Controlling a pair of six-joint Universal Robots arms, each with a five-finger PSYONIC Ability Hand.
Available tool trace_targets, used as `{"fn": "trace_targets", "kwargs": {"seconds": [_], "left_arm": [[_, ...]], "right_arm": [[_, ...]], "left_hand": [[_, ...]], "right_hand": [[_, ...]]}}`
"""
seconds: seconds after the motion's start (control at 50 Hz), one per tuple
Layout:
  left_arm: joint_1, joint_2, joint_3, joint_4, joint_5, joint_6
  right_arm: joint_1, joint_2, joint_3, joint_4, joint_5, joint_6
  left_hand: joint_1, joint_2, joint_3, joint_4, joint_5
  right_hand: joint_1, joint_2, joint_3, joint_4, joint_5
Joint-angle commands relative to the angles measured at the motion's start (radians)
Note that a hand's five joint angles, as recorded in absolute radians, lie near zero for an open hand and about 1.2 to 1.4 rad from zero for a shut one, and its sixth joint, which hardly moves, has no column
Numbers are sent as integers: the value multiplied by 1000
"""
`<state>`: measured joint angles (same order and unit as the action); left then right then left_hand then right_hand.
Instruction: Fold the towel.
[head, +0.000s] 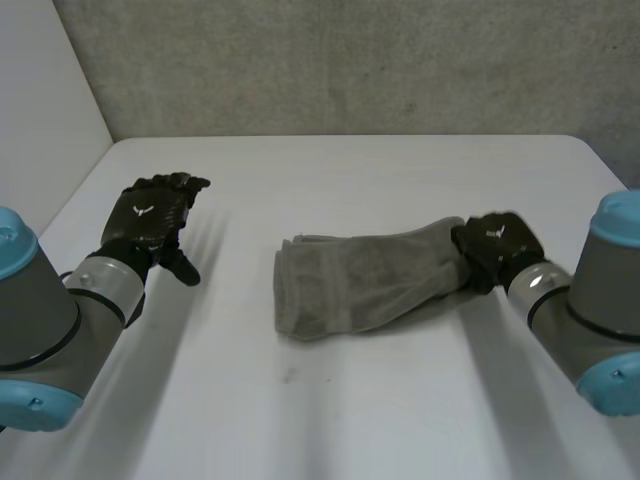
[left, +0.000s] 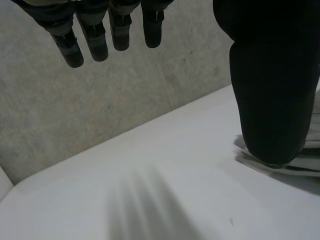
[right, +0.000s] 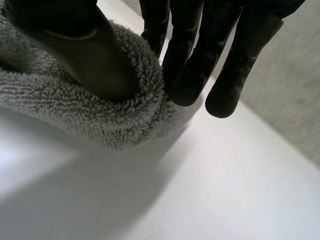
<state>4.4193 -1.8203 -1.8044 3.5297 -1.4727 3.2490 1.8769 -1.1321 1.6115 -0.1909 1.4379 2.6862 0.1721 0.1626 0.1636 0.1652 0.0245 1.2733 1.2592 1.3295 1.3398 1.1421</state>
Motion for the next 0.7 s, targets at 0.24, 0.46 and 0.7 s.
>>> {"fn": "trace_targets", "kwargs": {"seconds": [0.24, 0.46, 0.7], "left_arm": [[-141, 4, 404, -238, -121, -153], [-198, -148, 514, -324, -130, -183], [-337, -404, 551, -350, -181, -181]], "right_arm": [[467, 359, -564, 353, -206, -374], [365, 159, -435, 253, -7, 53], [219, 182, -430, 325, -25, 362]], "left_hand": [[2, 12, 11, 9, -25], [2, 12, 11, 9, -25], [9, 19, 18, 16, -18]], "right_hand": [[123, 137, 67, 56, 80], [-1099, -1085, -1155, -1165, -1142], [-1099, -1085, -1155, -1165, -1142]]}}
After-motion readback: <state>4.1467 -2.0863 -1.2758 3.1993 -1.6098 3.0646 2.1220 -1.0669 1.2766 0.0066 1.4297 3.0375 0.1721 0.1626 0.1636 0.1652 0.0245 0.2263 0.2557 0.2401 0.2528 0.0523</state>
